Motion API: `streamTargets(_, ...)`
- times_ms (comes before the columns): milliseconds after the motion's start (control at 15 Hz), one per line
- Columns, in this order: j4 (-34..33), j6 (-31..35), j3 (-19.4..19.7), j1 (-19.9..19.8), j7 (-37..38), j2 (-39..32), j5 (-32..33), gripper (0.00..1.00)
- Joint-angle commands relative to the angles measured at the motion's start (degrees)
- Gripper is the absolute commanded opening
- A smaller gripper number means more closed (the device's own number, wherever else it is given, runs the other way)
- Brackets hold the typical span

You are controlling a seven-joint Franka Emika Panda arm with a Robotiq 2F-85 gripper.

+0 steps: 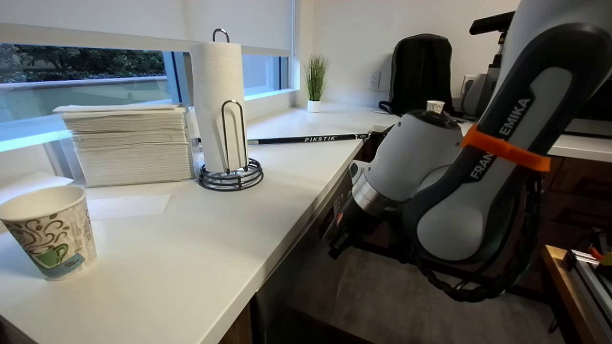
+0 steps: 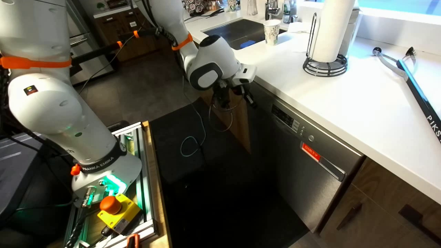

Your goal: Press a button on the dishwasher.

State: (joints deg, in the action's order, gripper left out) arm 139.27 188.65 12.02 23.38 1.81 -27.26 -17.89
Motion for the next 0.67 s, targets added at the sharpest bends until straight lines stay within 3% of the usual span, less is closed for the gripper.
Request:
streamTargets(0,4.88,-13.59,11.07,10.85,0.56,8.76,-0.16,0.00)
streamTargets(67,5.53,-18.55,15.53,14.75,1.81,11.04,1.99,0.26)
streamTargets(133,5.51,-22.86,19.30,18.03,3.90,12.92,4.65,0.27)
streamTargets(200,5.27,-28.06,23.09,21.50,6.96,15.57,7.85,0.34)
streamTargets(400,3.01,-39.42,26.58,25.54,14.45,24.30,13.28,0.56)
streamTargets(467,2.17,-42.58,16.95,15.88,19.07,28.65,18.30,0.65)
streamTargets(600,0.87,-47.66,8.63,9.44,21.79,34.41,17.91,0.78)
